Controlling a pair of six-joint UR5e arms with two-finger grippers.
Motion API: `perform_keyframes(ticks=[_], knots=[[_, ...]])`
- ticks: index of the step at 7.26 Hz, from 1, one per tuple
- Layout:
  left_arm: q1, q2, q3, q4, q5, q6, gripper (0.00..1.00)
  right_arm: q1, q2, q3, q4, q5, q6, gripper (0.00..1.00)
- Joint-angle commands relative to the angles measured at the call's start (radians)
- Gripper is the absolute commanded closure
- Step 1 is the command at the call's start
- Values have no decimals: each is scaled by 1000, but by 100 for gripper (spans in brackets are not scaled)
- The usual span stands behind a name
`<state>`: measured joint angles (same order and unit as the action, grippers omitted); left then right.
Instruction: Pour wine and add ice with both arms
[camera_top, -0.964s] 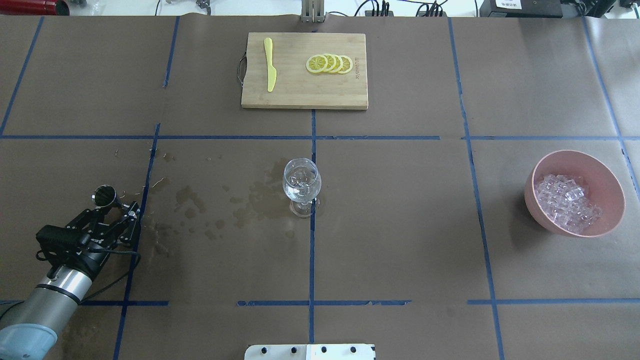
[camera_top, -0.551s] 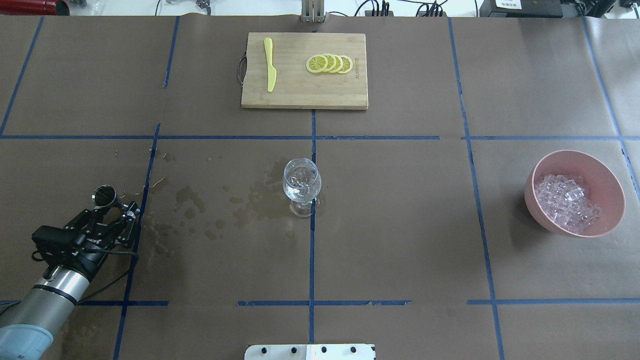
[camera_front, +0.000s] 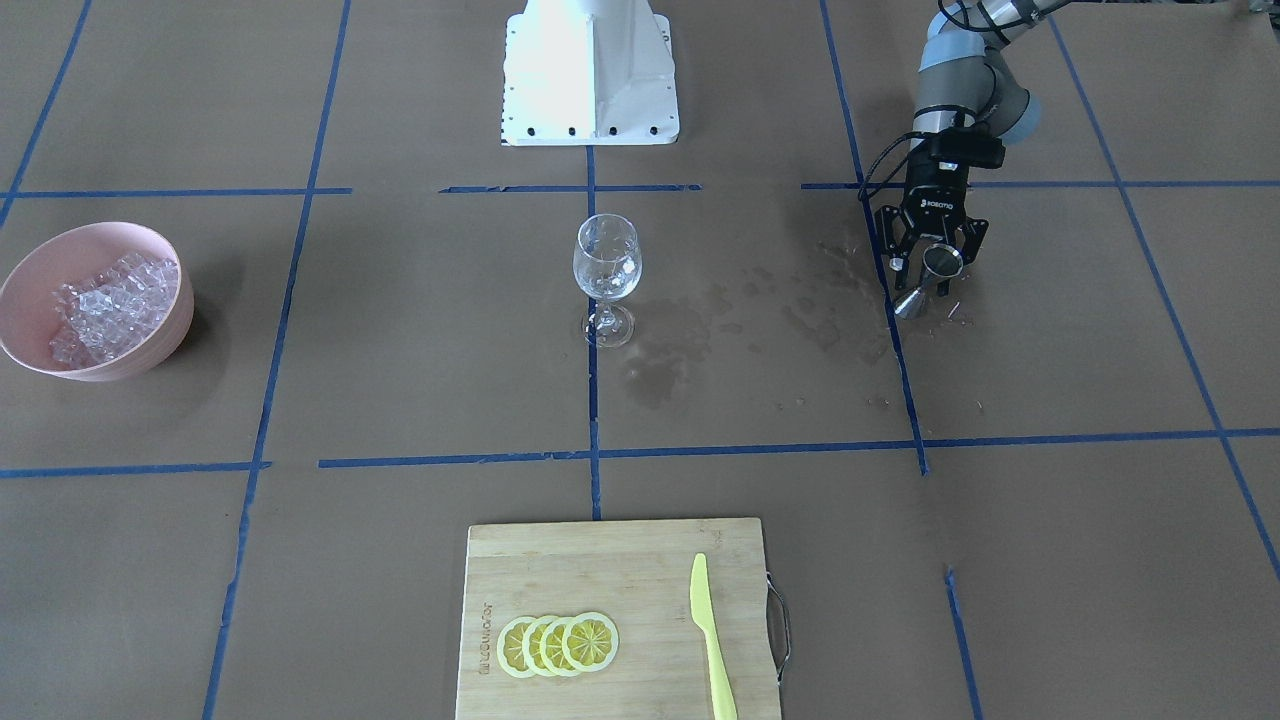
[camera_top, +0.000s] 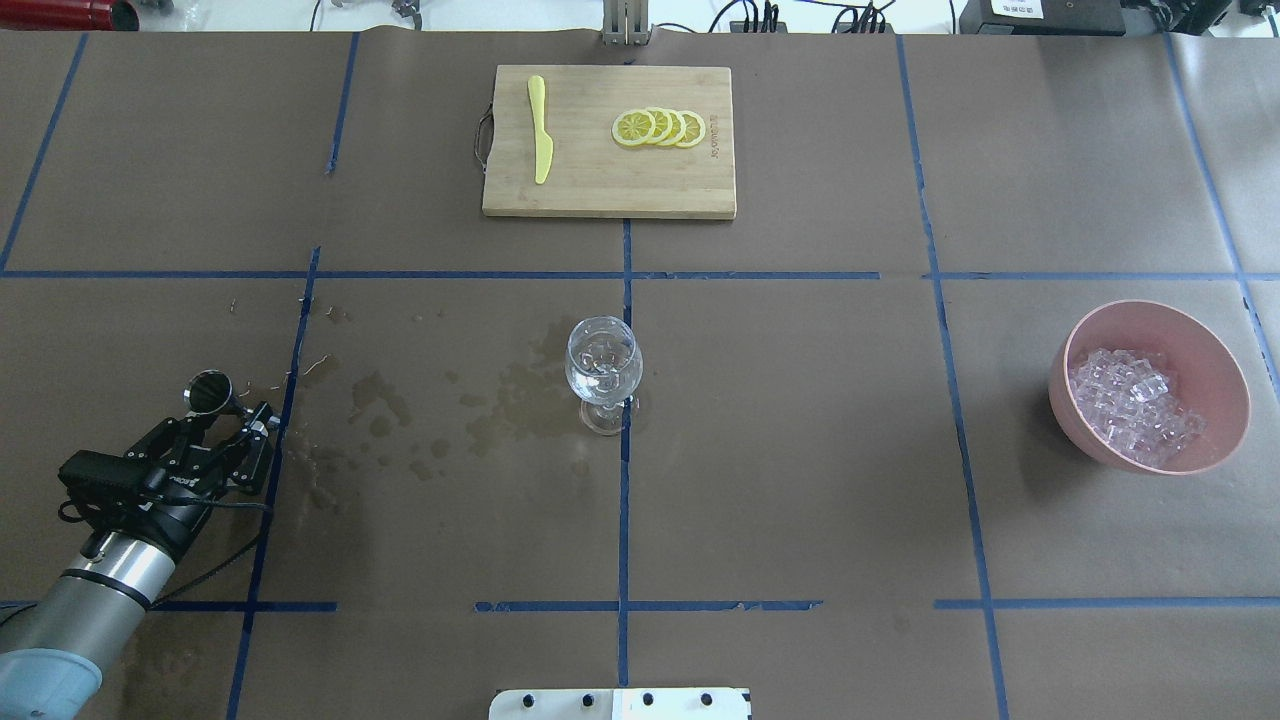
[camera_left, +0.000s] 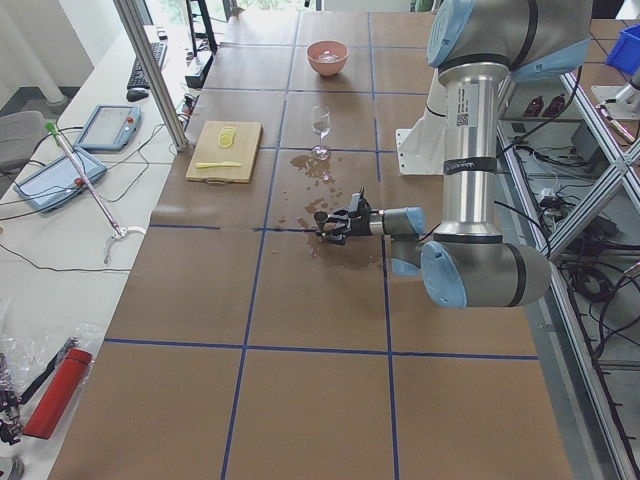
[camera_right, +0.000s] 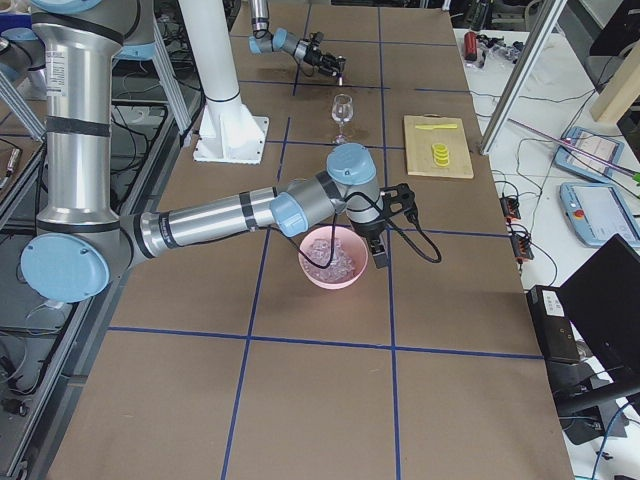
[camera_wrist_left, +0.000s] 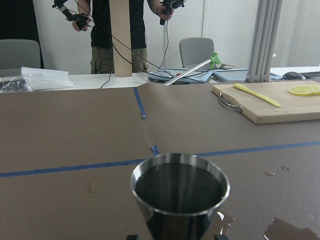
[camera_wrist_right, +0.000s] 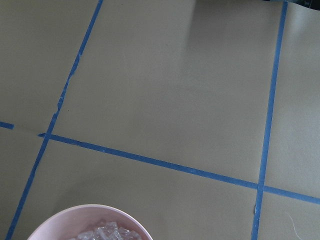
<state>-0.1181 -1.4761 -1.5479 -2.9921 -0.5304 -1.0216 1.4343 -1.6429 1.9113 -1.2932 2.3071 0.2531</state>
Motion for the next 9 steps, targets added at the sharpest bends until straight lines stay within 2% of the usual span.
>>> perform_keyframes(ticks=[1, 3, 4, 9], knots=[[0, -1, 2, 1, 4, 0, 41, 0, 0, 0, 0, 0, 0, 0], [0, 0, 0, -2, 4, 0, 86, 0, 0, 0, 0, 0, 0, 0], [0, 0, -1, -2, 4, 0, 89, 0, 0, 0, 0, 0, 0, 0], [-2, 16, 2, -79, 4, 37, 89, 0, 0, 0, 0, 0, 0, 0]])
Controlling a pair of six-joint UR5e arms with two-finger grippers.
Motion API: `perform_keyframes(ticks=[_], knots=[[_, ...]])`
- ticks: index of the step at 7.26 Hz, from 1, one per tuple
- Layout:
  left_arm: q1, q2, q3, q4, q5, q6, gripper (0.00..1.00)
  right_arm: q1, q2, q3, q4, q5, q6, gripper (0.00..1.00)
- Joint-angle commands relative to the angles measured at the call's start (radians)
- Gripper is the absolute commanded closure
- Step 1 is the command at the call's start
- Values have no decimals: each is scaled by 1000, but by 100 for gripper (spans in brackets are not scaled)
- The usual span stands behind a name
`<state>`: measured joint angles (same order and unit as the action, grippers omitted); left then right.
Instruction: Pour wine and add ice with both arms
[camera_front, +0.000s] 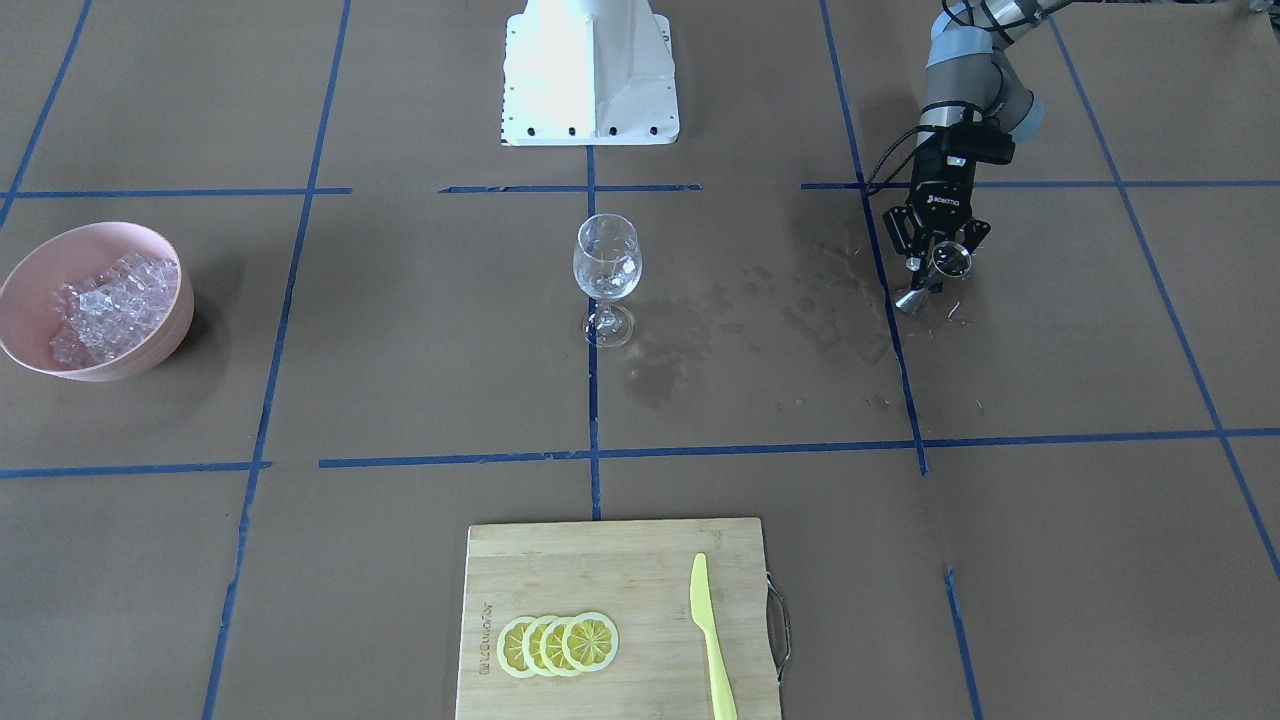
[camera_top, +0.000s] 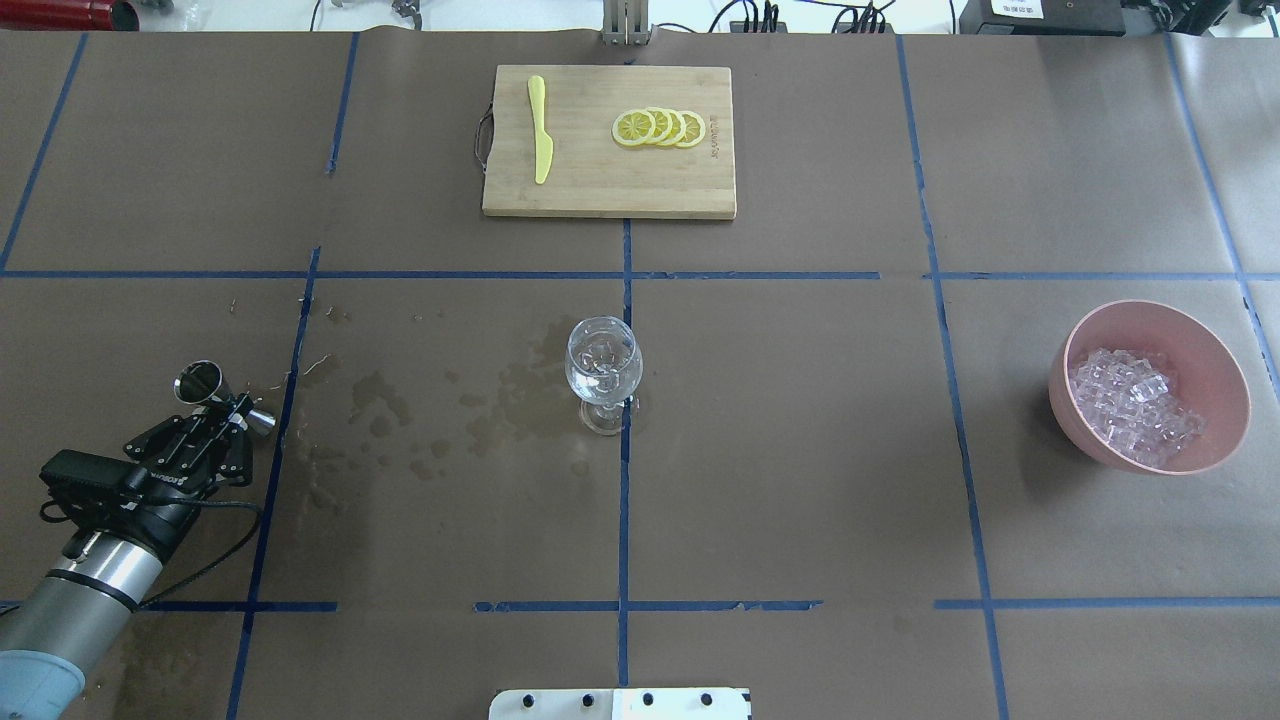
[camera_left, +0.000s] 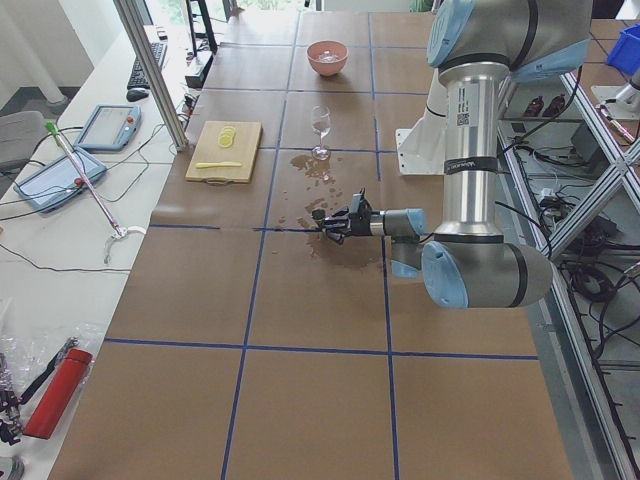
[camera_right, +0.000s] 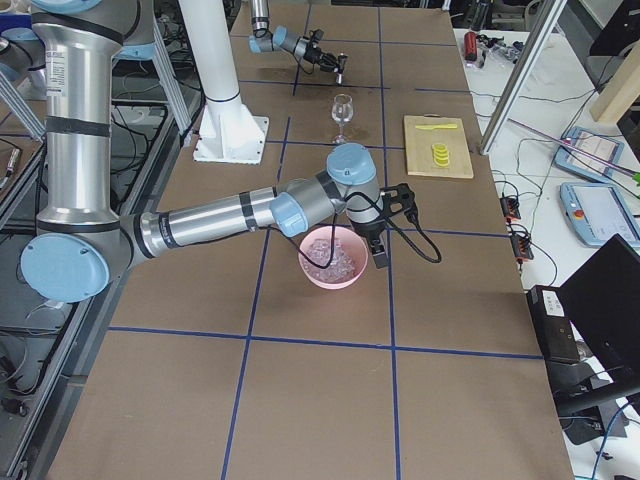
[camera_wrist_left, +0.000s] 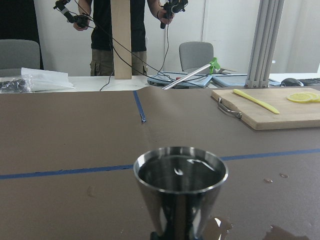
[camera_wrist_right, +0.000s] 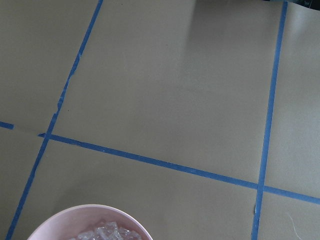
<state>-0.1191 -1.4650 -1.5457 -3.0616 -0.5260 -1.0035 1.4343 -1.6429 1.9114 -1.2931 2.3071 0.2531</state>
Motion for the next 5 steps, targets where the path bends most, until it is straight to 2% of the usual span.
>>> perform_keyframes(ticks=[1, 3, 5], knots=[[-1, 2, -16, -28, 0, 130, 96, 0, -2, 0, 0, 0, 0, 0], [1, -11, -45, -201, -3, 390, 100, 0, -2, 0, 0, 0, 0, 0], [1, -15, -153, -221, -35, 518, 100, 0, -2, -2, 0, 0, 0, 0]])
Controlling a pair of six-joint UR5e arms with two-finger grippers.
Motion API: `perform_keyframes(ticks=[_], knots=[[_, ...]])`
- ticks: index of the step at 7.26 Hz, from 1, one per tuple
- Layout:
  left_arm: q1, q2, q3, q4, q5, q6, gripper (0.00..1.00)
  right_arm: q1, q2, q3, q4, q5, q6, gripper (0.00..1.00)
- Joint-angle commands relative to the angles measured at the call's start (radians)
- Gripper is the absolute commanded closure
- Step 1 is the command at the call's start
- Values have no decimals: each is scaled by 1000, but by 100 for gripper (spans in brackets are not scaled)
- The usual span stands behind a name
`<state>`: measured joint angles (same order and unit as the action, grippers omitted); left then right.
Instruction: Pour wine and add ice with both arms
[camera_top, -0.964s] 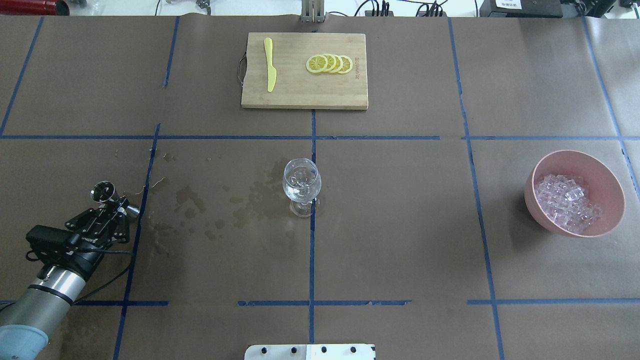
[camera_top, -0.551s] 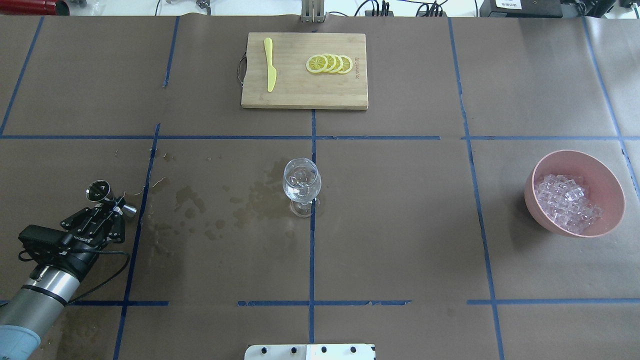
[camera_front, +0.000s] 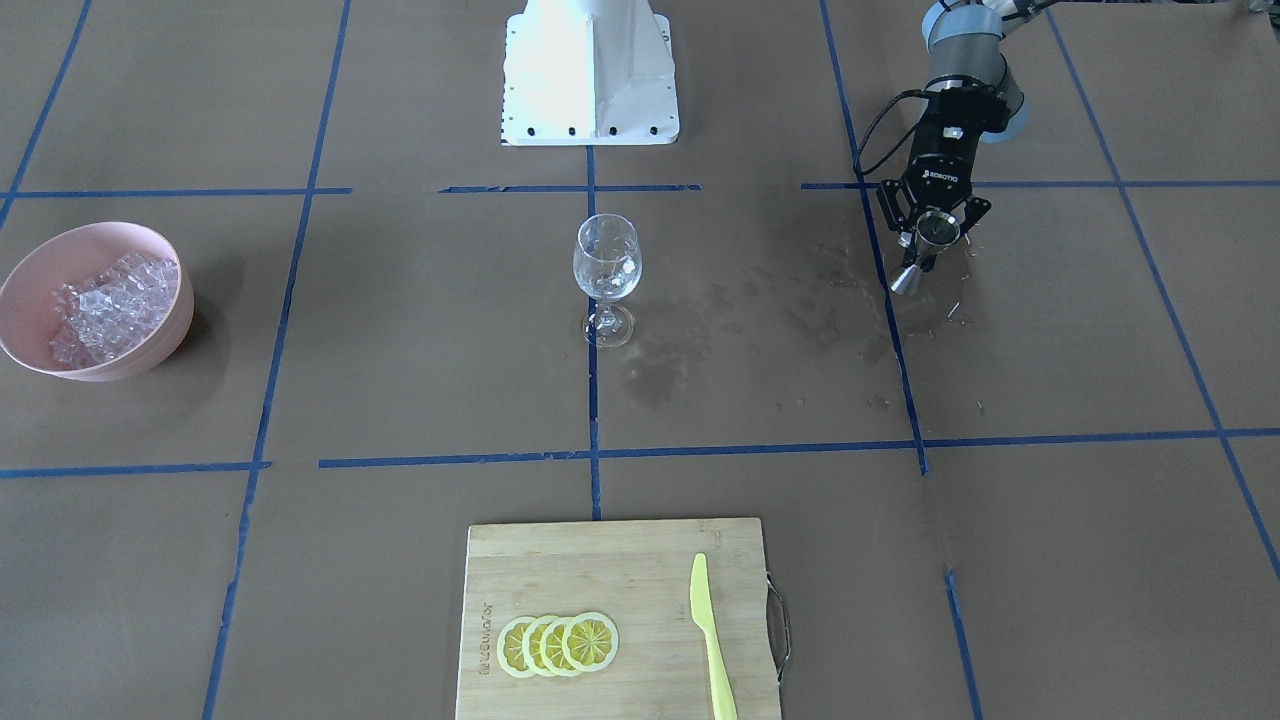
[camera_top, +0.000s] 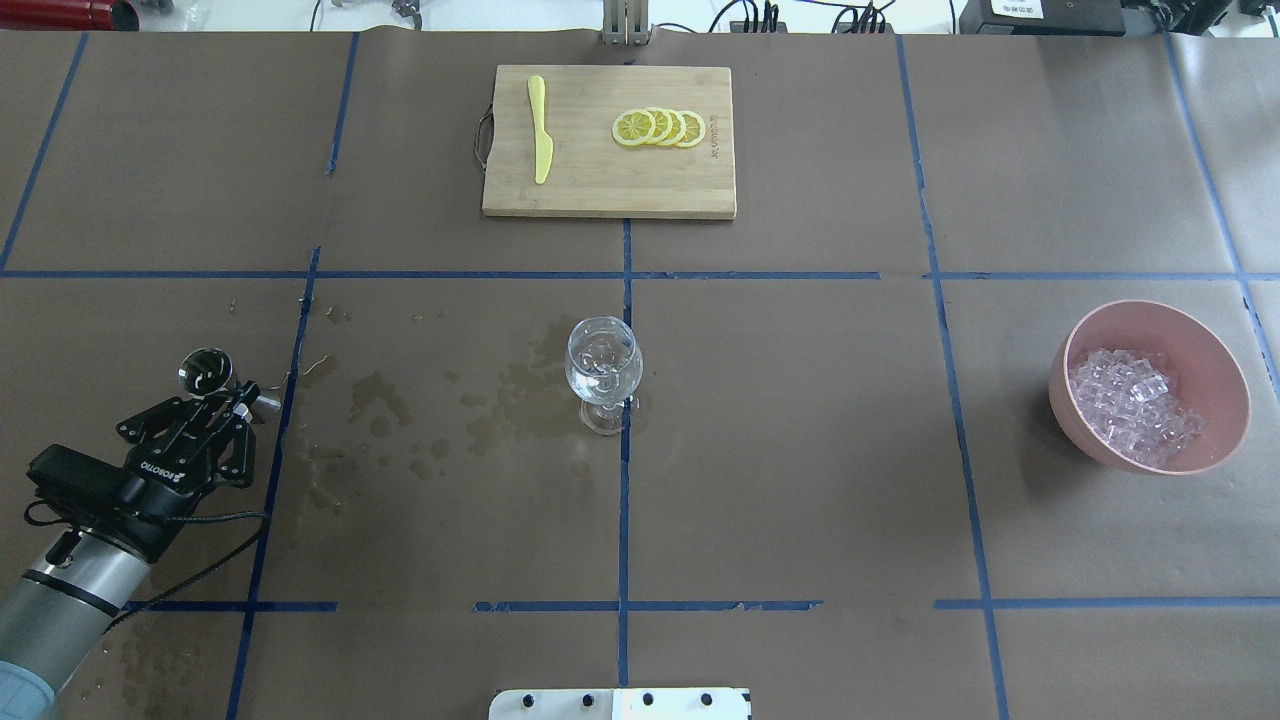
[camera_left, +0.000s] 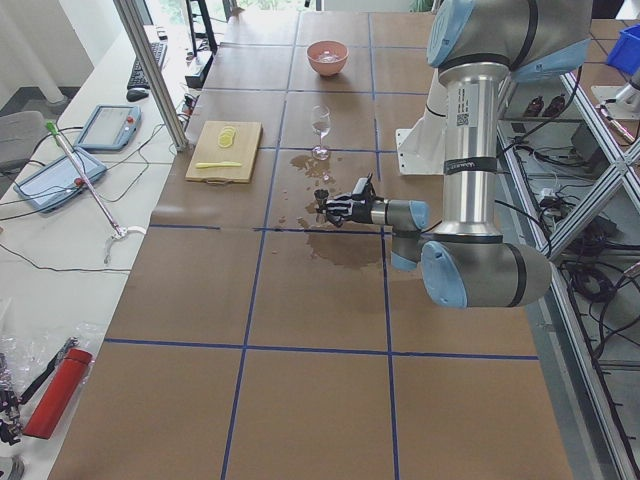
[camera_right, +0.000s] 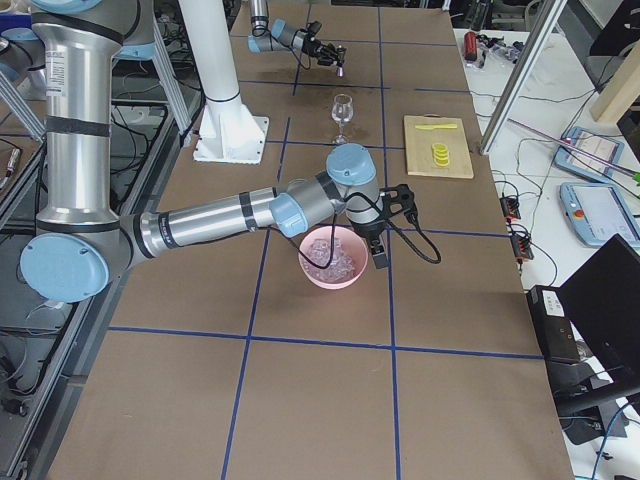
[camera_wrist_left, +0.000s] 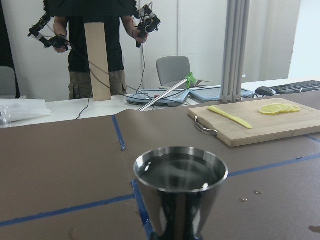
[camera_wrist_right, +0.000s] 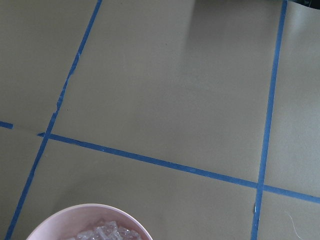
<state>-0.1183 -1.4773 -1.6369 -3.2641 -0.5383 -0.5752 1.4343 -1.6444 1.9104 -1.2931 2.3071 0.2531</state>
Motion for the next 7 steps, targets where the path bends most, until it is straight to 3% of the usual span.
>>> perform_keyframes(ticks=[1, 3, 5, 7], knots=[[-1, -1, -116, -17, -111, 159, 100, 0, 0, -2, 0, 0, 0, 0], [-12, -3, -203, 26, -275, 169, 100, 0, 0, -4, 0, 0, 0, 0], [-62, -17, -285, 131, -504, 169, 100, 0, 0, -4, 0, -2, 0, 0], [-171, -81, -305, 271, -757, 169, 100, 0, 0, -4, 0, -2, 2, 0]])
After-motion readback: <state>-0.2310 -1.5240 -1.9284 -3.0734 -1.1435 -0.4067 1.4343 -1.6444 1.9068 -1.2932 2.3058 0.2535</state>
